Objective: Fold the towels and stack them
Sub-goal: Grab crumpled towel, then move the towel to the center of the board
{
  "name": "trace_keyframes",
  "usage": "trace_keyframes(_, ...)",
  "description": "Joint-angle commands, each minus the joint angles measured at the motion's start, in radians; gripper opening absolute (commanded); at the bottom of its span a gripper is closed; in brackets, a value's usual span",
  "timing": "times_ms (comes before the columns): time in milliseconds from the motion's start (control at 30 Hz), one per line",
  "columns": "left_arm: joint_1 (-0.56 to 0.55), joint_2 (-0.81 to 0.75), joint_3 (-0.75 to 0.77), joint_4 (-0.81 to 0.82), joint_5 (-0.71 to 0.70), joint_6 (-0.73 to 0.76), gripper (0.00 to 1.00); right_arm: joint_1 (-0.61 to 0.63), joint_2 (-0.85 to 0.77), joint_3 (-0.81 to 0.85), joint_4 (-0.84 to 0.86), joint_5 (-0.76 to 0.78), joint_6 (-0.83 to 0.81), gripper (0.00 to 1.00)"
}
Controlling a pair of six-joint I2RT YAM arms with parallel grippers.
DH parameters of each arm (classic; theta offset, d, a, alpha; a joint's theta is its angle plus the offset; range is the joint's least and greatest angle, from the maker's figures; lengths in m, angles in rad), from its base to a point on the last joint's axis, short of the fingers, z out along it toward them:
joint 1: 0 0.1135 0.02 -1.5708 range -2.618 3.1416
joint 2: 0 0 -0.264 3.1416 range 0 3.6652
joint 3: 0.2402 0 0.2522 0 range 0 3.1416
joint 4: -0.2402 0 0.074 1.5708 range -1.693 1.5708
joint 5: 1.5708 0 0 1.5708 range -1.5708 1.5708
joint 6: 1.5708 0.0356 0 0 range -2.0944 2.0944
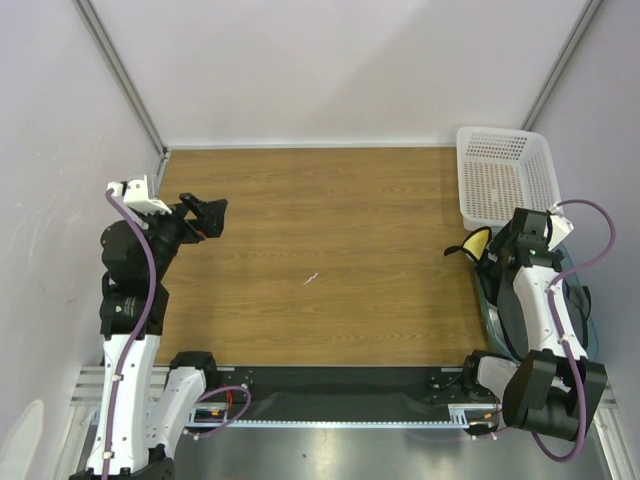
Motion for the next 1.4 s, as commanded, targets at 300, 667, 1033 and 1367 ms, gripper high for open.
trace_keyframes(300, -0.004, 0.008, -0.001, 0.03, 0.01, 0.018, 1.0, -0.004, 0.019, 0.0, 0.047, 0.064, 0.009, 0.59)
trace_keyframes(667, -0.004, 0.012, -0.001, 0.028, 0.015, 0.021, 1.0, -0.004, -0.096, 0.13, -0.068, 0.054, -0.013, 0.0)
trace_keyframes(1033, -0.004, 0.0, -0.018, 0.065, 0.114, 0.02, 1.0, 0.077, -0.215, 0.38, -0.179, -0.006, -0.077, 0.0)
trace_keyframes(1367, -0.059, 0.018, -0.052, 0.162, 0.401, 0.009, 1.0, 0.254, -0.194, 0.494, -0.075, -0.235, -0.109, 0.0)
